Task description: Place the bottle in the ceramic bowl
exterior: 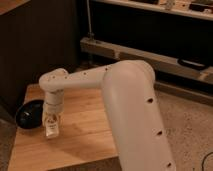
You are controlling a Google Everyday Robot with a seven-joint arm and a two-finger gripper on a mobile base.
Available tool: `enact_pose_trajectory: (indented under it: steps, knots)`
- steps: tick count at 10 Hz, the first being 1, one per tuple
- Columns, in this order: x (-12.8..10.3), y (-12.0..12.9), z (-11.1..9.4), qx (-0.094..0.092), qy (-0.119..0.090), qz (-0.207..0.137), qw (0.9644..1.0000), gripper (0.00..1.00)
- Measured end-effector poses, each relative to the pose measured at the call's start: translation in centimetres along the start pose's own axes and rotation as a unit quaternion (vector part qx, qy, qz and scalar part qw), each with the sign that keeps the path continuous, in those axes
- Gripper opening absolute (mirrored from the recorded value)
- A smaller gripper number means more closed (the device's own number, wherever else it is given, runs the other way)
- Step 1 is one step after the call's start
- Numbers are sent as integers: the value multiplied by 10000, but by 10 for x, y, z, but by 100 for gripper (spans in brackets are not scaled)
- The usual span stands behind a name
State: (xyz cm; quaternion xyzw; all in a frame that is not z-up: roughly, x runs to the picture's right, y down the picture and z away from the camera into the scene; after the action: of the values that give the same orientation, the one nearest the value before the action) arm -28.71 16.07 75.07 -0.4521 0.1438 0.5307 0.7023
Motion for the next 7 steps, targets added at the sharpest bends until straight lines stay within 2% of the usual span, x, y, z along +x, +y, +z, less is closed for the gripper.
enact_pose_trajectory:
  steps: [2, 4, 7]
  knots:
    - [-13, 18, 7, -152, -50, -124, 9998, 0]
    - [-37, 48, 21, -344, -202, -277, 9988, 0]
    - [-64, 67, 24, -457, -392, -386, 9974, 0]
